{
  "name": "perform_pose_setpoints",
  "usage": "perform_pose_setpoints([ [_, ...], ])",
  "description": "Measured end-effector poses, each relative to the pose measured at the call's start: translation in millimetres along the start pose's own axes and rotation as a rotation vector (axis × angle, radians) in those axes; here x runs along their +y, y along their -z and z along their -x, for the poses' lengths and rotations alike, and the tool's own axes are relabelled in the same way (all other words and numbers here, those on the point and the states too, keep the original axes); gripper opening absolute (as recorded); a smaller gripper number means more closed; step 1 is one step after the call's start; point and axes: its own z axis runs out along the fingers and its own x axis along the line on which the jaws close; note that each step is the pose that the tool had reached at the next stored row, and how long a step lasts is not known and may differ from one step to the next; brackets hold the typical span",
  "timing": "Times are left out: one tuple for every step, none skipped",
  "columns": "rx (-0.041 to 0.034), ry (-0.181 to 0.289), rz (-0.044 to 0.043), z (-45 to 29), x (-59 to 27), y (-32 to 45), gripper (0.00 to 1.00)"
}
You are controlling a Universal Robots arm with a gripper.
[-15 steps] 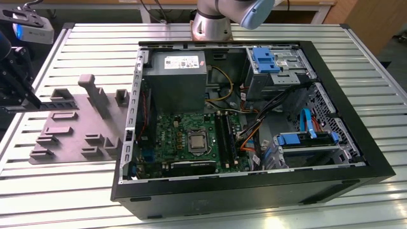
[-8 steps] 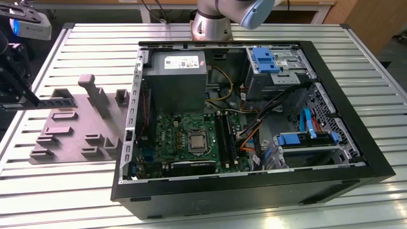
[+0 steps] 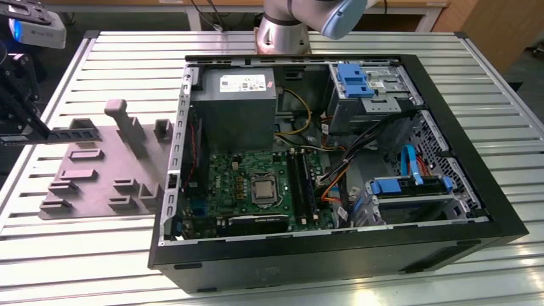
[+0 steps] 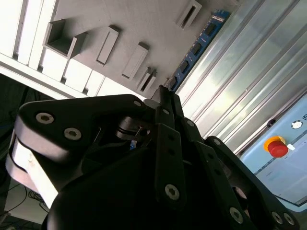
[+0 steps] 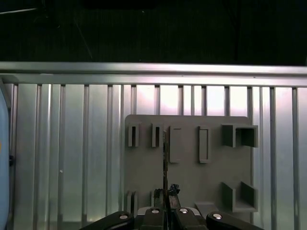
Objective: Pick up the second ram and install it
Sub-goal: 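Pick up the second ram and move it above second insertion slot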
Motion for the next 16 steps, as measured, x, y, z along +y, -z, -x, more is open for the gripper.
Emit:
perform_pose_setpoints([
  [-0.0001,0.000,-0.0001,0.0,0.0,0.6,0.14],
  [-0.0001,0.000,-0.0001,0.1,0.0,1.1,0.14],
  [-0.0002,0.000,-0.0002,0.2,0.1,1.5,0.14],
  [-0.0001,0.000,0.0000,0.2,0.1,2.2,0.14],
  [0.0000,0.000,0.0000,0.3,0.1,2.8,0.14],
  [-0.0001,0.000,0.0000,0.3,0.1,3.5,0.14],
  [0.0000,0.000,0.0000,0.3,0.1,4.3,0.14],
  [0.0000,0.000,0.0000,0.4,0.1,5.0,0.14],
  [-0.0001,0.000,-0.0001,0.4,0.1,5.5,0.14],
  [-0.0001,0.000,-0.0001,0.4,0.2,6.0,0.14],
  [-0.0002,0.000,-0.0002,0.5,0.2,6.3,0.14],
  [-0.0001,0.000,-0.0001,0.5,0.2,6.7,0.14],
  [-0.0001,0.000,-0.0002,0.6,0.2,6.9,0.14],
  [-0.0001,0.000,-0.0001,0.6,0.2,7.2,0.14],
  [-0.0001,0.000,-0.0002,0.6,0.2,7.4,0.14],
  [-0.0001,0.000,-0.0001,0.7,0.2,7.7,0.14],
])
